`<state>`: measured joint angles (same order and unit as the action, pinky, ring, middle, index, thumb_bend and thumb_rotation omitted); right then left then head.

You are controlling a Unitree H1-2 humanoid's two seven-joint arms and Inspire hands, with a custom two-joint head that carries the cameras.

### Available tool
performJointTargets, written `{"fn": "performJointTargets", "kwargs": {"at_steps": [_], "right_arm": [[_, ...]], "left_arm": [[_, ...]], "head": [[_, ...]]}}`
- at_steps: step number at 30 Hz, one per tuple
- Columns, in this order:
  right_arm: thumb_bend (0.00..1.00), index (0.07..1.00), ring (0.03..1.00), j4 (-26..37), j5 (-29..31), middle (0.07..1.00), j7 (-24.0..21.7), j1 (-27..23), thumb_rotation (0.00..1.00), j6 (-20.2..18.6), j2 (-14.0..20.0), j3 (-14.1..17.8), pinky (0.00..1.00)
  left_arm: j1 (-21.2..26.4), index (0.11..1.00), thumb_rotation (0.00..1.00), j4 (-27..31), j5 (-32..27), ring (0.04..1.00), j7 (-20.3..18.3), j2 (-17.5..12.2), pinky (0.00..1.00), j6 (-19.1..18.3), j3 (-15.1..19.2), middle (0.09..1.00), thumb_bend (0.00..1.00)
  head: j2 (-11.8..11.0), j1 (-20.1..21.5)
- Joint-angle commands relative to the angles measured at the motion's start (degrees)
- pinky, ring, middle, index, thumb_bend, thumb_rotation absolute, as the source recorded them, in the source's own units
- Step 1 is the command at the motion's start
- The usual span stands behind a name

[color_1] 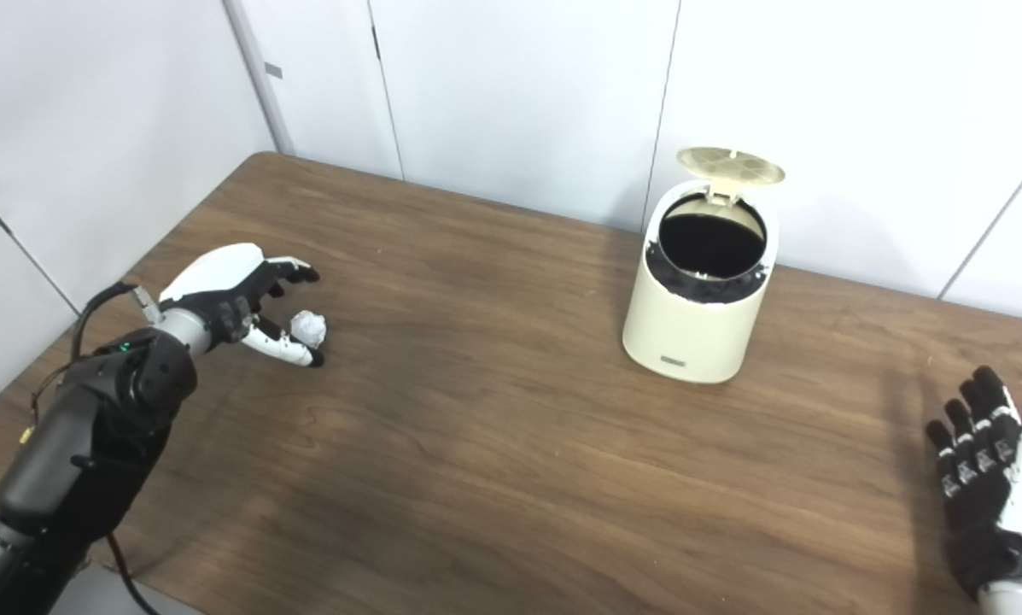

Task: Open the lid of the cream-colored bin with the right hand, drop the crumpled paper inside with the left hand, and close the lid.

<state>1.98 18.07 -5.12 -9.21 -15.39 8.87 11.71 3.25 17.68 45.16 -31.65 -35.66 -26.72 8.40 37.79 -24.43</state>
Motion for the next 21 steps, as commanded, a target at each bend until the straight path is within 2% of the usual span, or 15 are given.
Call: {"fn": "performJointTargets", "kwargs": {"at_steps": [1, 6, 10, 15, 21], "right_arm": [[0.52, 0.951, 0.996, 1.2, 0.8, 0.984, -0.8, -1.2, 1.00, 1.7, 0.4, 0.2, 0.96], [0.52, 0.957, 0.990, 0.8, 0.9, 0.984, -1.0, -1.2, 1.00, 2.0, 0.3, 0.1, 0.98], [0.51, 0.955, 0.987, 0.6, 1.8, 0.982, -1.4, -1.1, 1.00, 2.2, 0.2, 0.5, 0.99], [0.51, 0.947, 0.980, 1.0, 1.9, 0.977, -1.0, -0.9, 1.00, 2.2, 0.0, 0.6, 0.98], [0.52, 0.955, 0.982, 1.4, 1.5, 0.983, -1.2, -0.6, 1.00, 2.0, 0.4, 0.3, 0.97]], "left_arm": [[2.2, 0.825, 0.16, 0.3, -0.3, 0.800, 1.7, -2.6, 0.69, 0.4, 0.3, 0.842, 0.83], [2.6, 0.813, 0.14, -0.7, -1.2, 0.826, 2.3, -3.1, 0.71, 0.4, 0.1, 0.833, 0.83], [2.6, 0.806, 0.12, -1.3, -1.4, 0.783, 2.7, -3.5, 0.68, 0.8, -0.4, 0.824, 0.82], [2.5, 0.792, 0.13, -2.4, -2.4, 0.709, 4.1, -4.1, 0.61, 2.0, -0.8, 0.789, 0.82], [3.0, 0.782, 0.15, -2.3, -1.2, 0.701, 3.5, -6.1, 0.60, 1.6, -3.7, 0.764, 0.80]], "head": [[0.0, 0.1], [-0.1, 0.4], [0.0, 0.5], [0.0, 0.8], [0.1, 0.9]]}}
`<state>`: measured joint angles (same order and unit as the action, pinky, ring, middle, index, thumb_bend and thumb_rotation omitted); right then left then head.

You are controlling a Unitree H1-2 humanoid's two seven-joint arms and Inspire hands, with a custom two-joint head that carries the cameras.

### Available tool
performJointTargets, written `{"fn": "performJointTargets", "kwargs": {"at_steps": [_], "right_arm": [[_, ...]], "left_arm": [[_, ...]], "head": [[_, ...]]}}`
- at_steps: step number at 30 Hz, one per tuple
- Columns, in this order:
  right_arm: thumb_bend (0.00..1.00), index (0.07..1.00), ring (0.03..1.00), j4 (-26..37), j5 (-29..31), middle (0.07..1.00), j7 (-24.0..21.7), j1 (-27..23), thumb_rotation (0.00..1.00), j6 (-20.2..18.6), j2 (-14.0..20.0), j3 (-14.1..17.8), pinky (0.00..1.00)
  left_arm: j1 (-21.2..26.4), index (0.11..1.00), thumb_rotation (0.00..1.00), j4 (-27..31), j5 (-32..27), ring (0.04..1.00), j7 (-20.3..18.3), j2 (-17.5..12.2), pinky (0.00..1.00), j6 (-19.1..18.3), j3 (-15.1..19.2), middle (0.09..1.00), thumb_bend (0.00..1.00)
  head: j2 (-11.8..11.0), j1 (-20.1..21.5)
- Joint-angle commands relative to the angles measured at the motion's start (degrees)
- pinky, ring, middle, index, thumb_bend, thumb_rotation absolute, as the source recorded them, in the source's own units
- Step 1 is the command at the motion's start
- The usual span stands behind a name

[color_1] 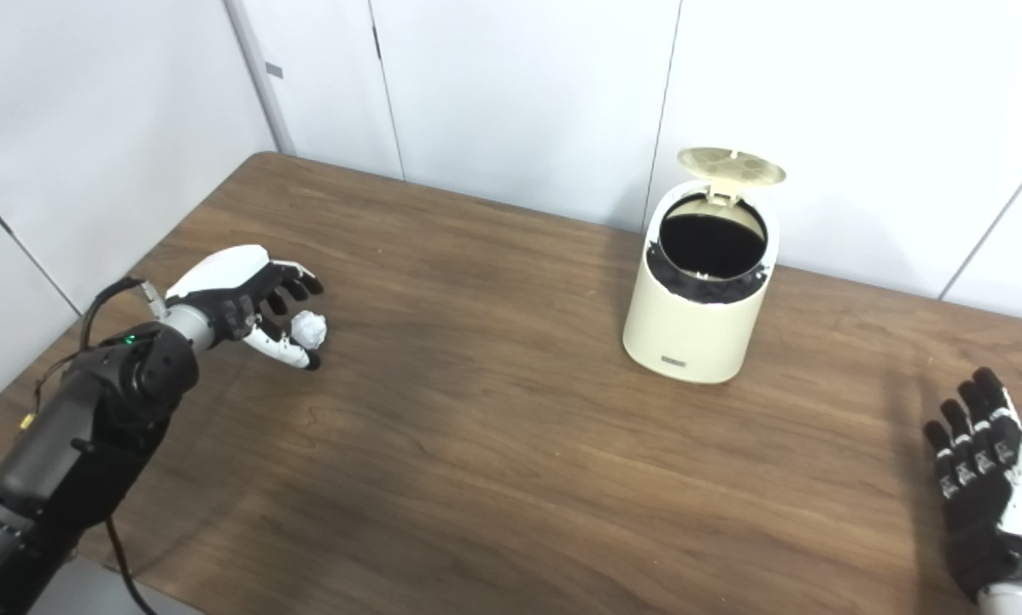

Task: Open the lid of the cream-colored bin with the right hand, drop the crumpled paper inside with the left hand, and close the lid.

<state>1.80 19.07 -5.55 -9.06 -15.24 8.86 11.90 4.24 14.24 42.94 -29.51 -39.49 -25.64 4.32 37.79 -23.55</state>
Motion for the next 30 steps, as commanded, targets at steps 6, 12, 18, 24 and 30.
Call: {"fn": "performJointTargets", "kwargs": {"at_steps": [6, 12, 18, 24, 30], "right_arm": [[0.52, 0.954, 0.987, 1.4, 0.8, 0.990, -0.9, -0.5, 1.00, 2.3, 0.3, 0.4, 0.97], [0.54, 0.950, 0.965, 0.9, 1.1, 0.973, -0.5, -0.6, 1.00, 2.5, 0.0, 0.7, 0.95], [0.55, 0.971, 0.968, 0.8, 1.5, 0.968, -0.6, -0.6, 1.00, 2.9, -0.1, 1.1, 0.96], [0.55, 0.997, 0.975, 1.4, 1.9, 0.962, -0.7, -0.6, 1.00, 2.5, -0.2, 1.1, 0.97], [0.54, 0.995, 0.975, 1.3, 2.0, 0.957, -0.8, -0.5, 1.00, 2.7, -0.1, 1.1, 0.98]], "left_arm": [[2.7, 0.770, 0.13, -0.1, -0.2, 0.780, 1.5, -2.7, 0.67, 0.2, -0.3, 0.780, 0.80], [3.3, 0.738, 0.07, -2.3, -0.9, 0.761, 4.1, -1.8, 0.67, 1.3, -1.1, 0.762, 0.79], [3.9, 0.715, 0.07, -2.1, -0.2, 0.736, 4.4, -2.5, 0.63, 1.4, -3.0, 0.759, 0.79], [4.9, 0.725, 0.08, -3.2, -0.4, 0.751, 3.2, -3.3, 0.66, 0.7, -4.0, 0.761, 0.76], [5.3, 0.711, 0.07, -3.6, -0.4, 0.750, 2.8, -3.8, 0.68, 0.6, -4.9, 0.753, 0.75]], "head": [[0.1, 0.3], [0.0, 0.6], [-0.1, 0.8], [0.1, 1.0], [0.3, 1.0]]}}
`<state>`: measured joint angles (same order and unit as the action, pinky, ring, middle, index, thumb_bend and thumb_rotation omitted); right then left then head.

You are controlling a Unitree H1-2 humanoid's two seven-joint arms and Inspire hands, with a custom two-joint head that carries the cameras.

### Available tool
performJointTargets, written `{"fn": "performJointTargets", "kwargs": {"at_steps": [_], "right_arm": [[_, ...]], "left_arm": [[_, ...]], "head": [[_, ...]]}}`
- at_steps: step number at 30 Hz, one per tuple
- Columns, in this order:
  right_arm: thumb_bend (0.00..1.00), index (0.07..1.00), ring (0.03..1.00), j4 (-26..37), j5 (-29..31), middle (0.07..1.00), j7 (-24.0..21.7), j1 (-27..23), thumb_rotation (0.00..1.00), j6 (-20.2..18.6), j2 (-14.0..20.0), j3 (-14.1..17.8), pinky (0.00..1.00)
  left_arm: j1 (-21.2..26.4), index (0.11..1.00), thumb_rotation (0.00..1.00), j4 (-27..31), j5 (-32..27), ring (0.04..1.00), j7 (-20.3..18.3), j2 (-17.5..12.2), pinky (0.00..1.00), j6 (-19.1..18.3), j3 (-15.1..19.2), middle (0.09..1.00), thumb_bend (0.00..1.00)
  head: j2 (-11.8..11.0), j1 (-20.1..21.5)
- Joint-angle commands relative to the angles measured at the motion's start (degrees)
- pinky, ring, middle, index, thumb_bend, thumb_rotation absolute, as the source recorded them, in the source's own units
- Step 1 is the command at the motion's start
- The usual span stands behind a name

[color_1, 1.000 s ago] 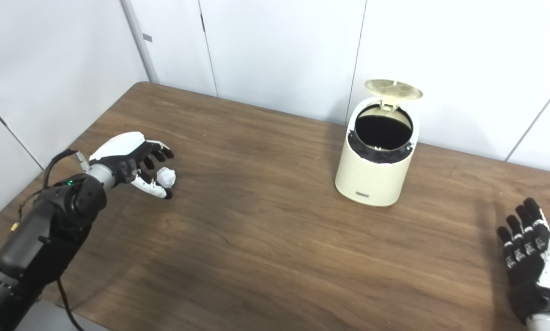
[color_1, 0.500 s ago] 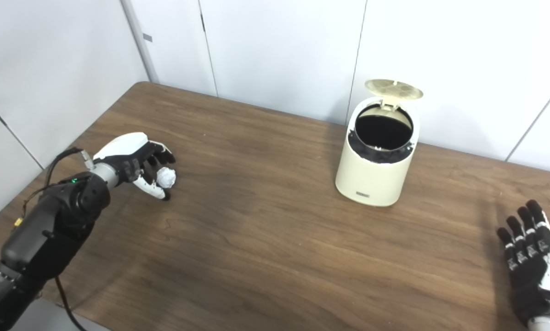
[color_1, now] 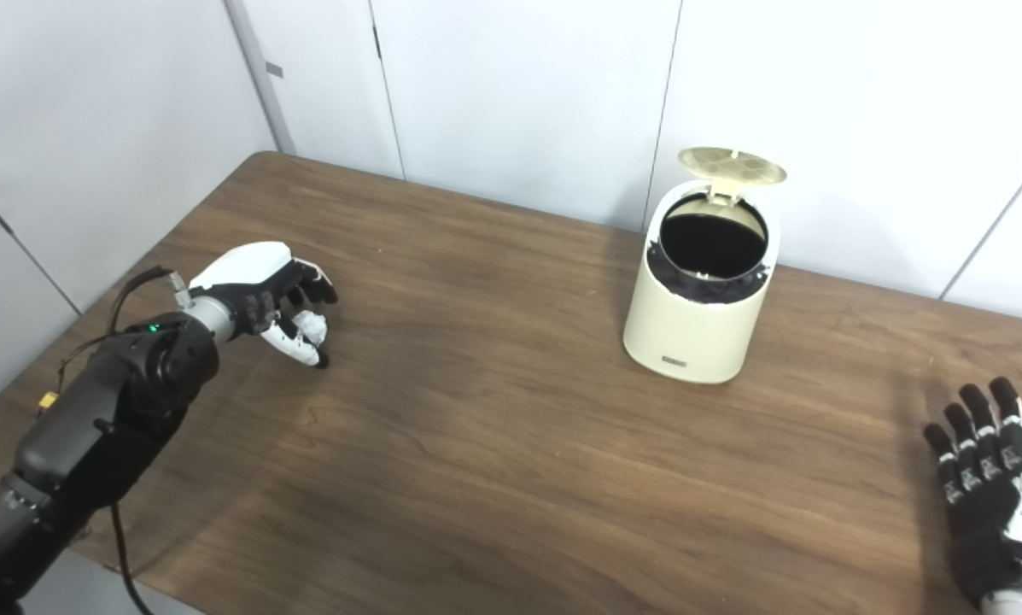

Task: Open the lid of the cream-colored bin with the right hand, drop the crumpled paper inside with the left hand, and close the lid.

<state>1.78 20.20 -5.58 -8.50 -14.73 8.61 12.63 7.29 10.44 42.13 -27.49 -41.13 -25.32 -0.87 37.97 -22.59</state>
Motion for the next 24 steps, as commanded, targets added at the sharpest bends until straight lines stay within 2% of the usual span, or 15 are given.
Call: {"fn": "performJointTargets", "kwargs": {"at_steps": [1, 9, 13, 18, 21, 22, 23, 24], "right_arm": [[0.54, 0.995, 0.974, 1.3, 0.9, 0.957, -0.8, -1.0, 1.00, 2.1, 0.2, 0.4, 0.98], [0.56, 0.991, 0.973, 0.3, 1.2, 0.956, -1.2, -1.0, 1.00, 3.0, 0.4, 0.5, 0.98], [0.56, 0.988, 0.970, -0.3, 1.2, 0.953, -1.5, -1.1, 1.00, 3.4, 0.7, 0.5, 0.98], [0.56, 0.977, 0.964, -0.7, 1.5, 0.951, -1.8, -1.2, 1.00, 3.7, 0.8, 0.7, 0.97], [0.57, 0.965, 0.958, -0.6, 1.4, 0.944, -1.7, -1.2, 1.00, 3.4, 0.9, 0.7, 0.95], [0.57, 0.961, 0.957, -0.5, 1.5, 0.942, -1.9, -1.1, 1.00, 3.4, 1.0, 0.7, 0.95], [0.56, 0.961, 0.959, -0.5, 1.4, 0.943, -2.0, -1.1, 1.00, 3.5, 1.1, 0.6, 0.96], [0.56, 0.959, 0.958, -0.5, 1.4, 0.942, -2.0, -1.1, 1.00, 3.5, 1.1, 0.6, 0.95]], "left_arm": [[2.2, 0.709, 0.07, 0.1, 0.2, 0.750, 0.7, -2.1, 0.68, 0.2, 0.3, 0.754, 0.75], [2.3, 0.685, 0.01, 0.1, -0.3, 0.707, 0.8, -1.6, 0.65, -0.4, 0.3, 0.734, 0.76], [2.5, 0.680, 0.00, 0.6, 0.1, 0.702, -0.4, -1.3, 0.64, -1.3, 0.3, 0.731, 0.76], [2.6, 0.663, 0.00, 0.1, 0.7, 0.664, -0.5, -1.0, 0.61, -1.5, 0.0, 0.688, 0.77], [2.8, 0.630, 0.00, -1.5, 0.3, 0.617, 0.5, -0.4, 0.56, -1.4, 0.2, 0.655, 0.77], [2.7, 0.563, 0.02, -1.8, 0.1, 0.595, 0.9, -0.3, 0.54, -1.4, 0.3, 0.641, 0.65], [2.7, 0.529, 0.03, -1.8, 0.1, 0.572, 1.3, -0.1, 0.52, -1.4, 0.4, 0.620, 0.58], [2.7, 0.521, 0.01, -2.2, 0.2, 0.531, 1.7, 0.1, 0.48, -1.4, 0.3, 0.540, 0.55]], "head": [[0.2, 0.0], [0.3, 0.0], [0.6, 0.0], [0.7, 0.0], [0.7, 0.1], [0.7, 0.1], [0.7, 0.1], [0.7, 0.1]]}}
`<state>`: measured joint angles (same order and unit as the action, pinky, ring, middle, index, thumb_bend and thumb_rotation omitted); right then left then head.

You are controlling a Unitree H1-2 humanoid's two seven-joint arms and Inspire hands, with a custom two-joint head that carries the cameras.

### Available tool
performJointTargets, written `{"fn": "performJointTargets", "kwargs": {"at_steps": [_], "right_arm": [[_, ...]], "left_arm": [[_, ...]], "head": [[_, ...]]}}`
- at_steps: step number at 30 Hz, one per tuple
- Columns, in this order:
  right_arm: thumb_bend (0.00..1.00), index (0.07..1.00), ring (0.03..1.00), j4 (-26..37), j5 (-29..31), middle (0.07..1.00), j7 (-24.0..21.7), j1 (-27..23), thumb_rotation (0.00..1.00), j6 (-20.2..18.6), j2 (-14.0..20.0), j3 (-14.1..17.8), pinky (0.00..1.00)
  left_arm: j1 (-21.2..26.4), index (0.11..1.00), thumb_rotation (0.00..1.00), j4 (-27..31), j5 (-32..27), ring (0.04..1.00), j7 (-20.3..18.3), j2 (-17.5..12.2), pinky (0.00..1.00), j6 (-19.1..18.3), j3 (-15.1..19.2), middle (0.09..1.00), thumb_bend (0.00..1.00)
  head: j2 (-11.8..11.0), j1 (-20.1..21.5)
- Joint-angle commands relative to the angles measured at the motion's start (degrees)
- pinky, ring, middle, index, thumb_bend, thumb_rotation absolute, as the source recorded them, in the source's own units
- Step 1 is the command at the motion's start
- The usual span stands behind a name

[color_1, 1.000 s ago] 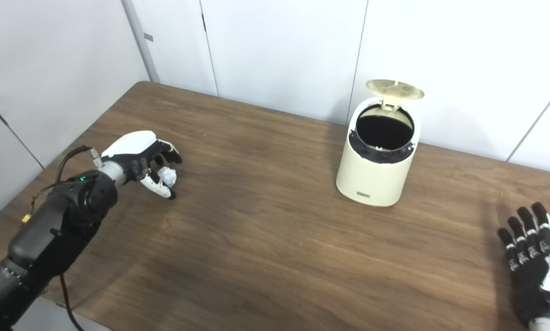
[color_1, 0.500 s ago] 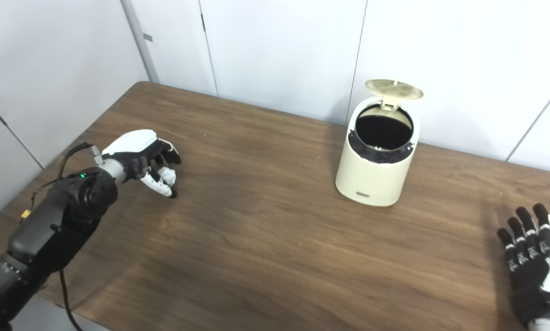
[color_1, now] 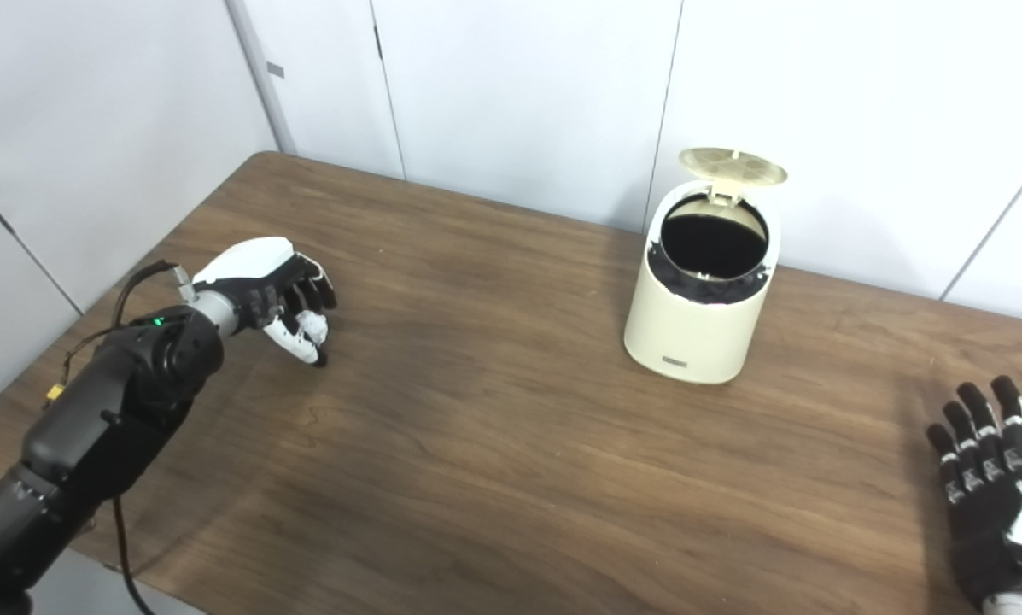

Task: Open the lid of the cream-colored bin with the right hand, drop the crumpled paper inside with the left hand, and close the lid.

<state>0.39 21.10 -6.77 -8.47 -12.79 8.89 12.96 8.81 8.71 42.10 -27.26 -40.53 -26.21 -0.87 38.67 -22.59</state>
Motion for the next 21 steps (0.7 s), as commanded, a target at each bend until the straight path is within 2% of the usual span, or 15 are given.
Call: {"fn": "performJointTargets", "kwargs": {"at_steps": [1, 2, 4, 9, 21], "right_arm": [[0.57, 0.955, 0.953, 0.9, 0.4, 0.937, -0.8, -1.1, 1.00, 1.6, 0.9, 0.2, 0.94], [0.57, 0.954, 0.953, 1.0, 0.4, 0.936, -0.8, -1.0, 1.00, 1.6, 0.9, 0.3, 0.95], [0.56, 0.950, 0.950, 1.2, 0.5, 0.931, -0.8, -1.0, 1.00, 1.5, 1.1, 0.3, 0.94], [0.55, 0.952, 0.953, 1.6, 1.2, 0.927, -1.1, -0.9, 1.00, 1.3, 1.1, 0.4, 0.96], [0.56, 0.944, 0.949, 1.2, 1.7, 0.916, -0.7, -1.1, 1.00, 1.2, 0.9, 0.6, 0.98]], "left_arm": [[1.1, 0.519, 0.01, -0.4, 0.9, 0.501, 1.3, -0.3, 0.45, -0.6, 0.4, 0.484, 0.53], [1.1, 0.527, 0.00, -0.2, 1.5, 0.450, 1.2, -0.1, 0.43, -0.6, 0.4, 0.479, 0.52], [1.1, 0.525, 0.00, 0.1, 1.8, 0.416, 0.8, 0.3, 0.42, -0.7, 0.6, 0.474, 0.50], [1.0, 0.492, 0.00, -1.8, 0.3, 0.422, 2.5, 0.0, 0.45, 0.3, 0.5, 0.494, 0.50], [0.9, 0.484, 0.00, -0.3, 0.2, 0.422, 2.4, -0.2, 0.44, -0.3, -0.1, 0.499, 0.50]], "head": [[0.0, 0.1], [0.2, 0.2], [0.3, 0.1], [0.3, 0.1], [0.5, 0.2]]}}
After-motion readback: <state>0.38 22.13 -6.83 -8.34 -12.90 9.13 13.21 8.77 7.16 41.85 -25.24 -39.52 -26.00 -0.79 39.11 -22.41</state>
